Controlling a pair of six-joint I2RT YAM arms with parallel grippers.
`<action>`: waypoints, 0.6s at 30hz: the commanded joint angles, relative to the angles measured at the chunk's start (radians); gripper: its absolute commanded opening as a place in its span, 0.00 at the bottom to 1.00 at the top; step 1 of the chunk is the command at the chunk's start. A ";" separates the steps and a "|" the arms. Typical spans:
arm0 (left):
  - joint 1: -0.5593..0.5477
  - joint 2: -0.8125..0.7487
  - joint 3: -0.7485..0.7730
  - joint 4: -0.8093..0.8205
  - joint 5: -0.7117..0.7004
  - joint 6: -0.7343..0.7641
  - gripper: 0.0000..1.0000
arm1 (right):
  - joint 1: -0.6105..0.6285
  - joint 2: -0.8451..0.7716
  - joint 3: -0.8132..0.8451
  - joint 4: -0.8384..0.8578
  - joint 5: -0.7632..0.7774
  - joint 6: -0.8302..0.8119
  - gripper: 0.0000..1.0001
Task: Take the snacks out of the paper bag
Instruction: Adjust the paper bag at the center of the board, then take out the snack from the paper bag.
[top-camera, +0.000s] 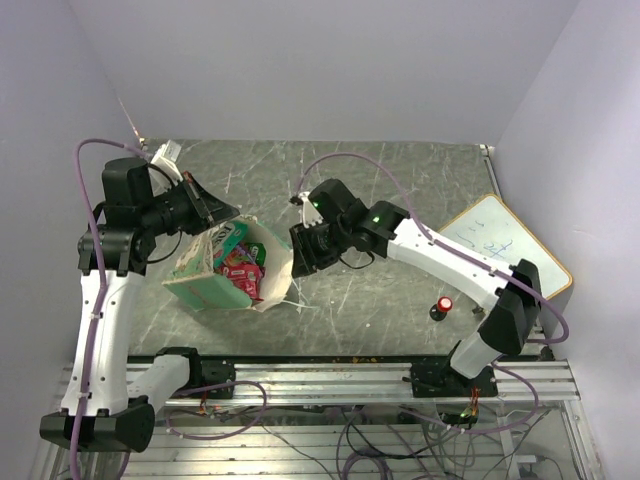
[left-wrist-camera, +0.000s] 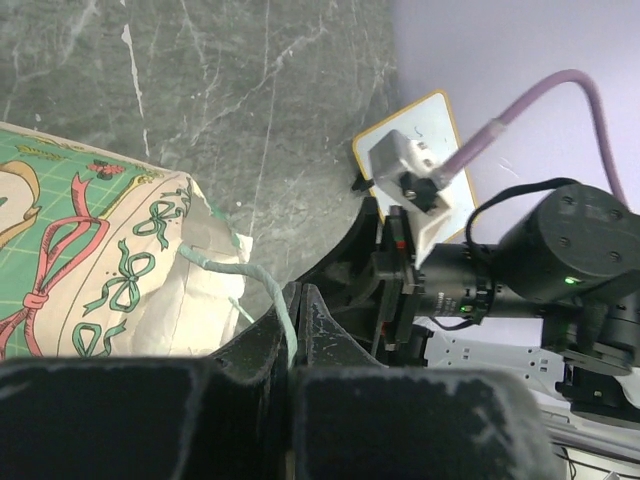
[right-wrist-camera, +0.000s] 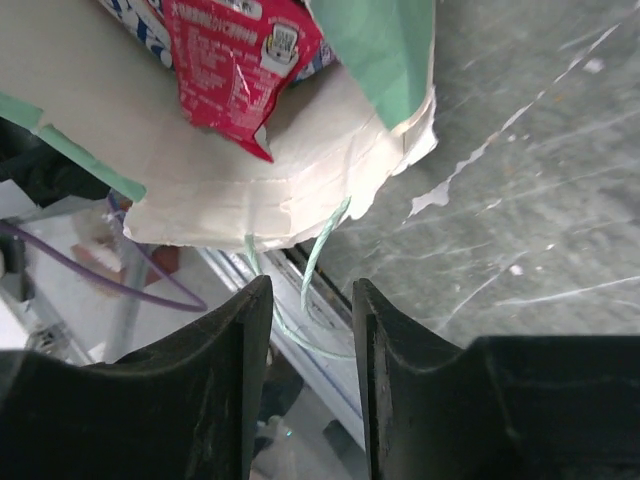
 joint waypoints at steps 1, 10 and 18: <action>0.000 0.025 0.065 -0.039 -0.022 0.050 0.07 | 0.005 -0.016 0.099 -0.029 0.108 -0.120 0.39; 0.001 0.049 0.097 -0.055 -0.027 0.059 0.07 | 0.107 -0.054 0.115 0.288 0.044 -0.384 0.48; 0.001 0.045 0.092 -0.077 -0.017 0.068 0.07 | 0.153 -0.117 -0.215 0.748 -0.071 -0.699 0.50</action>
